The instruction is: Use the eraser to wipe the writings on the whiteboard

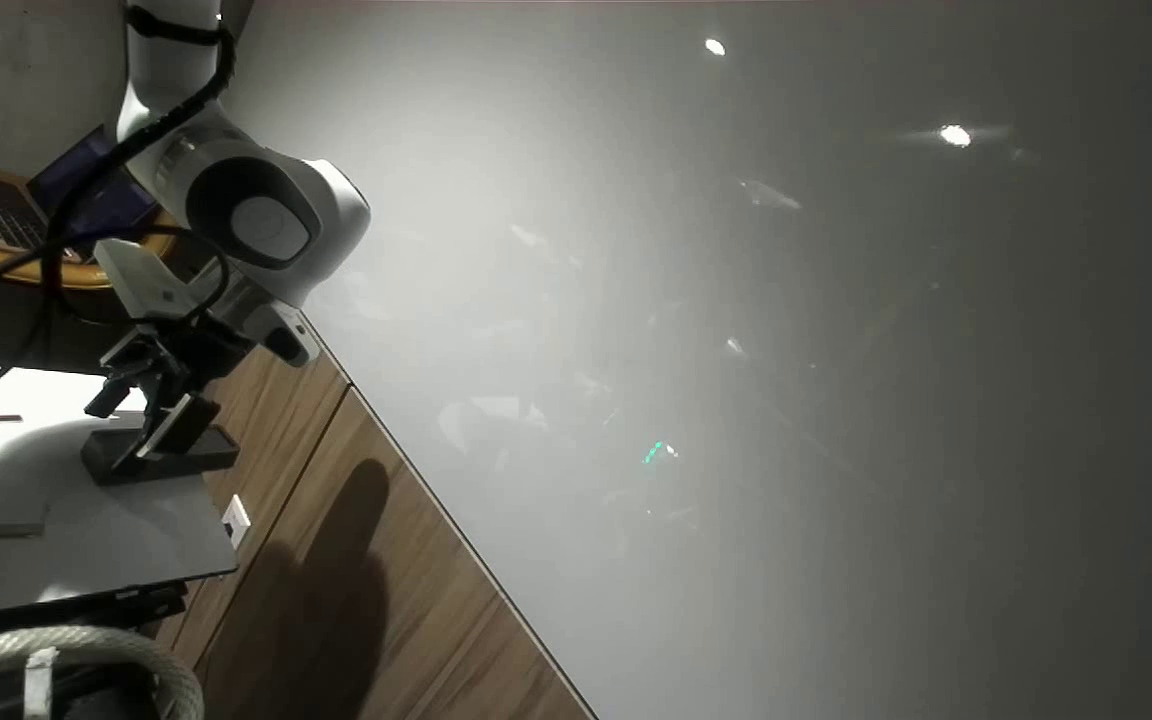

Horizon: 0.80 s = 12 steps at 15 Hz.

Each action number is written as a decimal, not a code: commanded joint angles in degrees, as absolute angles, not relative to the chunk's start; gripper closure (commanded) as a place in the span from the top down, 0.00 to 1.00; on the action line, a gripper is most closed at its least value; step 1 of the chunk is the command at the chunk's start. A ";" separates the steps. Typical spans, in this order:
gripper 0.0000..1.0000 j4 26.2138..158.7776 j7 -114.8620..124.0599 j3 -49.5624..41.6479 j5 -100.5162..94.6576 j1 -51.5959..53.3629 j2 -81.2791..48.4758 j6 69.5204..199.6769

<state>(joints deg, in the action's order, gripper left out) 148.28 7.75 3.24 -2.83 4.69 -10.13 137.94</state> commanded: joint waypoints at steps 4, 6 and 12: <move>1.00 148.40 9.14 3.53 -2.59 5.52 -8.05 136.18; 1.00 148.59 10.14 2.96 -3.89 5.49 -7.04 136.36; 1.00 151.59 18.58 4.84 -11.82 7.31 6.43 134.92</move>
<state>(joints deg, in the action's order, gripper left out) 148.75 15.95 3.37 -10.78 6.27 -2.66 137.47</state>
